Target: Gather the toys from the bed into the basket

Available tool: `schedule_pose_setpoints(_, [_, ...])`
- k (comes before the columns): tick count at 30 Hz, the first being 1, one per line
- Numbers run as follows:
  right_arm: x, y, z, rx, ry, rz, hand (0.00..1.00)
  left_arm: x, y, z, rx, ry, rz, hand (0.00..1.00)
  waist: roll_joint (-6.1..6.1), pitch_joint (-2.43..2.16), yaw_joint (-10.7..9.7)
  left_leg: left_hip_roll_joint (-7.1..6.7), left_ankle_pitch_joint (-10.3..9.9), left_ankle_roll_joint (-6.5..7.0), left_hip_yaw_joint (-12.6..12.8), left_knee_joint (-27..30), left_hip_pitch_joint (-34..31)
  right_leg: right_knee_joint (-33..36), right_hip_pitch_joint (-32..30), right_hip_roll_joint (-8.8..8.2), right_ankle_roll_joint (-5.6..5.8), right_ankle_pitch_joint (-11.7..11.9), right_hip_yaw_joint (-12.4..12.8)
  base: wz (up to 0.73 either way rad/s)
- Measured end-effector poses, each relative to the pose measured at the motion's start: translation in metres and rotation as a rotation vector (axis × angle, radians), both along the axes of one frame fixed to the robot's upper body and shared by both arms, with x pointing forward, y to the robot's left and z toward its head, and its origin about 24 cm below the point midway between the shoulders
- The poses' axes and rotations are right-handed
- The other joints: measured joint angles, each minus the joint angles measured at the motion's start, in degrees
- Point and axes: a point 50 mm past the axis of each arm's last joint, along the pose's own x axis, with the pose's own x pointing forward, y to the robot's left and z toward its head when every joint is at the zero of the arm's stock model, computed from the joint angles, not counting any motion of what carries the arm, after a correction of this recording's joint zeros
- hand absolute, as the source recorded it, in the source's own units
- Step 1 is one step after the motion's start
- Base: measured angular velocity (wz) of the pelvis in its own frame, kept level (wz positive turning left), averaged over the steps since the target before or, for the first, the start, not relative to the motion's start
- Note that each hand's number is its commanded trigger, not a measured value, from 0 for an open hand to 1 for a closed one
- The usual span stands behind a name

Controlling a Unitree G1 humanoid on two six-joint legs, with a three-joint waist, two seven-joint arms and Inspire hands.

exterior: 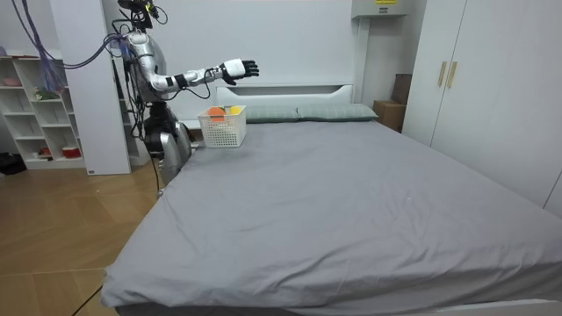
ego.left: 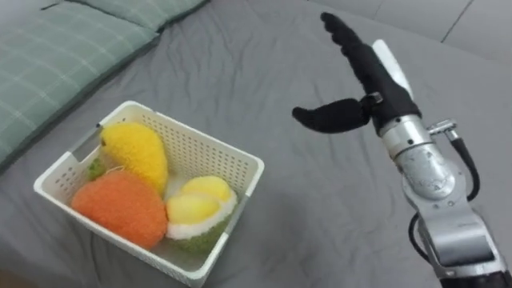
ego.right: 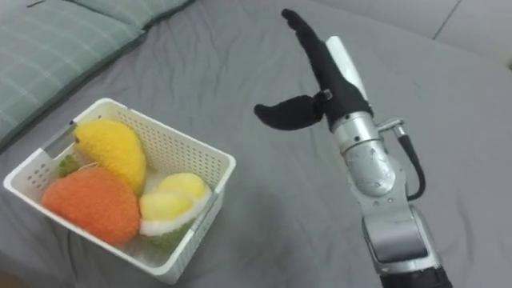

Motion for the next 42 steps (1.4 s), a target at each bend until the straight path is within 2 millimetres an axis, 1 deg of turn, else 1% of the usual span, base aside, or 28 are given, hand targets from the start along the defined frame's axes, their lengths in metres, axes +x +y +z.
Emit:
schedule_pose_setpoints(1, [-0.002,-0.004,-0.001,0.026,0.001,-0.016,0.00,0.000,0.000,0.000,0.001,-0.004,-0.001,0.00,0.16,-0.01,-0.47,0.08,-0.07,0.00,0.47,-0.23,0.13,0.00,0.03,0.07,-0.01,0.00,0.37,-0.43])
schedule_pose_setpoints(3, [-0.007,-0.020,-0.004,0.116,0.005,-0.079,0.00,0.000,0.000,0.001,0.008,-0.019,-0.008,0.00,0.65,-0.13,-2.84,0.28,-0.22,0.01,1.74,-0.69,0.77,0.13,-0.18,0.23,-0.03,0.02,1.67,-0.33])
schedule_pose_setpoints(4, [-0.008,-0.024,-0.004,0.134,0.002,-0.097,0.00,0.001,0.000,0.001,0.009,-0.019,-0.009,0.00,0.74,-0.18,-3.56,0.32,-0.27,0.02,1.93,-0.73,0.80,0.13,-0.26,0.26,-0.04,0.03,1.82,-0.28])
schedule_pose_setpoints(6, [-0.012,-0.042,-0.003,0.198,-0.024,-0.191,0.00,0.000,0.000,0.000,0.006,-0.014,-0.006,0.00,1.30,-0.47,-5.74,0.49,-0.64,0.00,2.83,-0.81,1.23,0.11,-0.31,0.53,-0.06,0.09,3.21,-0.23])
schedule_pose_setpoints(7, [-0.013,-0.047,-0.004,0.212,-0.030,-0.213,0.00,-0.001,0.000,0.000,0.006,-0.013,-0.005,0.00,1.39,-0.55,-6.34,0.64,-0.72,0.02,3.29,-0.81,1.37,0.12,-0.26,0.56,-0.05,0.10,3.26,-0.26])
schedule_pose_setpoints(9, [-0.021,-0.062,-0.007,0.255,-0.048,-0.301,0.00,-0.003,0.000,-0.001,0.007,-0.004,-0.001,0.00,1.48,-0.56,-7.55,1.07,-1.03,-0.14,4.94,-1.29,2.21,0.11,-0.33,1.05,-0.12,0.15,4.70,-0.32])
schedule_pose_setpoints(10, [-0.023,-0.065,-0.010,0.265,-0.043,-0.318,0.00,-0.004,0.000,-0.002,0.007,0.002,0.001,0.00,1.53,-0.59,-7.72,1.12,-1.06,-0.18,5.21,-1.34,2.31,0.08,-0.34,1.12,-0.13,0.15,4.83,-0.25])
schedule_pose_setpoints(12, [-0.029,-0.078,-0.022,0.320,-0.011,-0.393,0.00,-0.009,-0.002,-0.004,0.009,0.028,0.013,0.00,1.53,-0.53,-9.73,1.23,-1.11,-0.25,5.55,-1.61,2.91,0.07,-0.34,1.28,-0.13,0.15,5.71,-0.11])
schedule_pose_setpoints(13, [-0.032,-0.082,-0.025,0.340,-0.003,-0.418,0.00,-0.011,-0.002,-0.004,0.010,0.031,0.015,0.00,1.57,-0.52,-10.03,1.23,-1.11,-0.25,5.57,-1.63,2.90,0.06,-0.34,1.28,-0.13,0.15,5.74,-0.06])
schedule_pose_setpoints(14, [-0.038,-0.090,-0.033,0.375,0.019,-0.465,0.00,-0.013,-0.001,-0.004,0.014,0.036,0.019,0.00,1.57,-0.51,-10.65,1.26,-1.16,-0.24,5.91,-1.68,2.93,0.08,-0.48,1.30,-0.13,0.15,5.86,-0.10])
schedule_pose_setpoints(15, [-0.046,-0.097,-0.041,0.417,0.041,-0.512,0.00,-0.013,-0.001,-0.004,0.015,0.038,0.023,0.00,1.58,-0.51,-10.68,1.39,-1.22,-0.27,6.64,-1.73,2.93,0.13,-0.89,1.39,-0.14,0.15,6.32,-0.16])
schedule_pose_setpoints(16, [-0.049,-0.100,-0.045,0.432,0.054,-0.533,0.00,-0.014,-0.001,-0.004,0.016,0.039,0.028,0.00,1.62,-0.50,-10.68,1.48,-1.26,-0.31,7.00,-1.73,2.92,0.19,-1.15,1.49,-0.20,0.19,6.72,-0.29])
schedule_pose_setpoints(17, [-0.054,-0.106,-0.054,0.436,0.084,-0.578,0.00,-0.015,-0.001,-0.005,0.013,0.037,0.054,0.00,1.60,-0.50,-10.90,1.64,-1.36,-0.40,7.37,-1.74,2.95,0.25,-1.19,1.73,-0.30,0.25,7.54,-0.25])
schedule_pose_setpoints(19, [-0.063,-0.119,-0.070,0.486,0.128,-0.667,0.00,-0.021,0.000,-0.006,0.007,0.045,0.089,0.00,1.60,-0.51,-12.20,1.74,-1.44,-0.46,7.64,-1.71,3.07,0.30,-1.14,1.84,-0.34,0.28,7.81,-0.12])
schedule_pose_setpoints(20, [-0.070,-0.128,-0.080,0.548,0.156,-0.732,0.00,-0.024,0.001,-0.006,0.002,0.046,0.113,0.00,1.55,-0.50,-13.10,1.77,-1.47,-0.48,7.71,-1.71,3.03,0.29,-1.15,1.88,-0.36,0.29,7.95,-0.05])
schedule_pose_setpoints(22, [-0.086,-0.139,-0.100,0.627,0.211,-0.836,0.00,-0.029,0.001,-0.006,0.006,0.048,0.138,0.00,1.53,-0.49,-13.86,1.97,-1.56,-0.61,8.06,-1.72,2.98,0.31,-1.20,2.10,-0.39,0.31,8.50,-0.11])
schedule_pose_setpoints(24, [-0.117,-0.149,-0.134,0.713,0.322,-1.000,0.00,-0.034,0.003,-0.006,0.012,0.054,0.159,0.00,1.39,-0.51,-14.48,2.15,-1.75,-0.79,8.58,-1.67,2.96,0.26,-1.22,2.28,-0.58,0.19,8.77,-0.09])
schedule_pose_setpoints(25, [-0.125,-0.150,-0.142,0.746,0.344,-1.045,0.00,-0.036,0.003,-0.006,0.013,0.058,0.163,0.00,1.41,-0.51,-14.78,2.16,-1.75,-0.81,8.61,-1.68,2.93,0.25,-1.22,2.29,-0.63,0.16,8.73,0.00])
schedule_pose_setpoints(27, [-0.155,-0.145,-0.172,0.815,0.444,-1.185,0.00,-0.044,0.003,-0.006,0.011,0.073,0.175,0.00,1.48,-0.54,-15.69,2.16,-1.75,-0.83,8.61,-1.62,3.02,0.10,-1.15,2.34,-0.69,0.11,8.53,0.00])
schedule_pose_setpoints(28, [-0.163,-0.144,-0.180,0.813,0.480,-1.217,0.00,-0.044,0.003,-0.006,0.011,0.073,0.177,0.00,1.51,-0.57,-15.77,2.16,-1.75,-0.83,8.61,-1.62,3.02,0.07,-1.15,2.34,-0.69,0.11,8.55,0.00])
schedule_pose_setpoints(30, [-0.198,-0.136,-0.207,0.796,0.617,-1.338,0.00,-0.045,0.003,-0.006,0.008,0.064,0.183,0.00,1.72,-0.62,-15.85,2.11,-1.75,-0.83,8.40,-1.62,2.99,-0.10,-1.17,2.30,-0.66,0.07,8.53,0.00])
schedule_pose_setpoints(31, [-0.206,-0.134,-0.213,0.791,0.650,-1.367,0.00,-0.046,0.003,-0.006,0.007,0.065,0.183,0.00,1.81,-0.65,-15.83,2.11,-1.75,-0.83,8.40,-1.61,3.02,-0.09,-1.19,2.30,-0.65,0.05,8.59,0.00])
schedule_pose_setpoints(33, [-0.231,-0.127,-0.230,0.757,0.766,-1.458,0.00,-0.047,0.002,-0.007,0.004,0.067,0.181,0.00,2.13,-0.66,-15.62,2.08,-1.76,-0.82,8.39,-1.54,3.08,0.04,-1.30,2.34,-0.65,-0.02,9.09,0.00])
schedule_pose_setpoints(34, [-0.235,-0.125,-0.232,0.748,0.788,-1.475,0.00,-0.047,0.002,-0.007,0.004,0.068,0.181,0.00,2.39,-0.69,-15.57,2.08,-1.76,-0.82,8.39,-1.53,3.10,0.06,-1.35,2.33,-0.64,-0.02,9.09,0.00])
schedule_pose_setpoints(36, [-0.256,-0.121,-0.242,0.682,0.890,-1.518,0.00,-0.048,0.001,-0.007,-0.002,0.069,0.178,0.00,2.91,-0.65,-15.76,2.03,-1.79,-0.82,8.16,-1.47,3.10,0.01,-1.32,2.33,-0.61,-0.09,9.10,0.02])
schedule_pose_setpoints(37, [-0.262,-0.119,-0.245,0.660,0.923,-1.523,0.00,-0.048,0.001,-0.007,-0.004,0.069,0.177,0.00,2.80,-0.76,-15.70,2.02,-1.79,-0.82,8.10,-1.48,3.13,0.01,-1.26,2.31,-0.61,-0.12,9.04,0.05])
schedule_pose_setpoints(39, [-0.276,-0.111,-0.252,0.576,1.032,-1.496,0.00,-0.050,0.000,-0.008,-0.013,0.078,0.177,0.00,3.15,-0.85,-15.38,2.03,-1.79,-0.82,8.06,-1.51,3.14,0.00,-1.14,2.32,-0.63,-0.14,9.01,0.00])
schedule_pose_setpoints(42, [-0.289,-0.102,-0.259,0.491,1.157,-1.408,0.00,-0.049,0.000,-0.009,-0.027,0.081,0.168,0.00,3.34,-0.77,-15.13,2.01,-1.79,-0.83,7.97,-1.65,3.40,0.02,-1.00,2.31,-0.64,-0.16,8.89,0.00])
